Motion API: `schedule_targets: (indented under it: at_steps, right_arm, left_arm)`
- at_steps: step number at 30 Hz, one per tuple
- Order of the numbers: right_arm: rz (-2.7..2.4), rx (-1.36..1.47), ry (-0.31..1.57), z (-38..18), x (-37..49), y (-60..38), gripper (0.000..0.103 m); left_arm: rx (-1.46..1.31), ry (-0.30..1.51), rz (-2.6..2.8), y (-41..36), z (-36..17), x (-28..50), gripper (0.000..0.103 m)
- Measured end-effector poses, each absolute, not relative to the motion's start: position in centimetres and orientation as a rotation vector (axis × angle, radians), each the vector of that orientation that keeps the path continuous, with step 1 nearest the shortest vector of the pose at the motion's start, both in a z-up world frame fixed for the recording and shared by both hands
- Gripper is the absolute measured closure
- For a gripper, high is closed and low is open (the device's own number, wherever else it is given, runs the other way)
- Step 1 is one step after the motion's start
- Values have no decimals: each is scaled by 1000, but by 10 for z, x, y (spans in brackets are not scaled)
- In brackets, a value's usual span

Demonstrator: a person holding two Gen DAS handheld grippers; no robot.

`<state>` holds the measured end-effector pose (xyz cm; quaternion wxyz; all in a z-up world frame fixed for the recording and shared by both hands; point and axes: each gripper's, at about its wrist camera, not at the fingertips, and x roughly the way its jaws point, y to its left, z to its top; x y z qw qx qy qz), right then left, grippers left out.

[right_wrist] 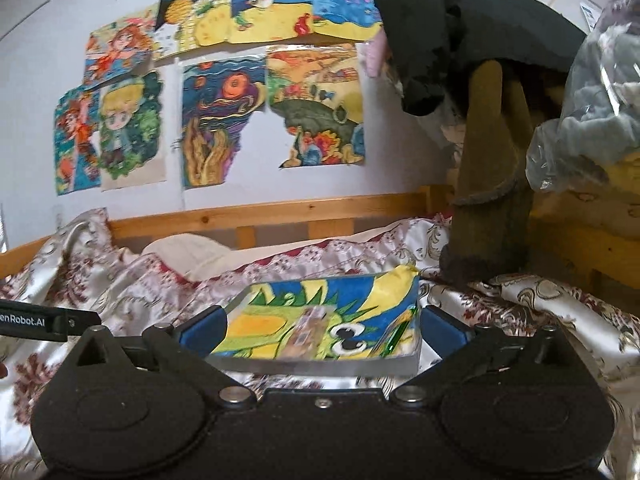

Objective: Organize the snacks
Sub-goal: 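Lift both tools back from the tray toward the remaining snacks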

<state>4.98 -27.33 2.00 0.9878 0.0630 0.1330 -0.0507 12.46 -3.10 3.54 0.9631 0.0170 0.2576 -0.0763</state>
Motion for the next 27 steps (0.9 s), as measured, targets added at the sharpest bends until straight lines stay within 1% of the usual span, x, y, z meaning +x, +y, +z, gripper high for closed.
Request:
schedule_targets:
  at_steps: [4,10,21,27]
  right_arm:
    - [-97,118,264,20,20,-256,1]
    - [-67,93,292,16,-12,-235,1]
    - [-28,23,411,0,-22,-208,1]
    - [-24,-12,449,-4,-18,-203,1]
  left_arm:
    - [6,544,-124,-11,35,95,0]
    - [25,634,-68,7,32,63,0]
    - [41,769,-14,27,-1,34,1]
    - [105,787,-15,19,-4,33,1]
